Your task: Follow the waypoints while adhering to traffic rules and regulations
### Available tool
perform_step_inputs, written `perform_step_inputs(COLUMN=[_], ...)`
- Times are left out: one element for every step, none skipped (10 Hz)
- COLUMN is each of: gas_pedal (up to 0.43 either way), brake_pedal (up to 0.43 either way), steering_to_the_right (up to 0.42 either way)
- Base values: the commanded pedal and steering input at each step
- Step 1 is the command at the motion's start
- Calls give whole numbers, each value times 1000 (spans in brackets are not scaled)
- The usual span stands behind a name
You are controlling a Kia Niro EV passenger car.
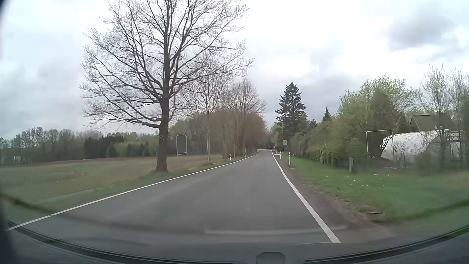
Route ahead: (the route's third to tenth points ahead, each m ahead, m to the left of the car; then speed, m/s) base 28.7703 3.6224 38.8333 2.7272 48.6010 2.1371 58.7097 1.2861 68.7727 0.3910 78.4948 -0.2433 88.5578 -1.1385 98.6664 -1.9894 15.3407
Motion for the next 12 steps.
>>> perform_step_inputs(gas_pedal=[248, 248, 248, 248, 248, 240, 240, 228, 228, 228, 220, 220], brake_pedal=[0, 6, 6, 6, 0, 6, 0, 0, 0, 0, 0, 6], steering_to_the_right=[22, 21, 21, 21, 20, 16, 14, 13, 10, 5, 1, -2])
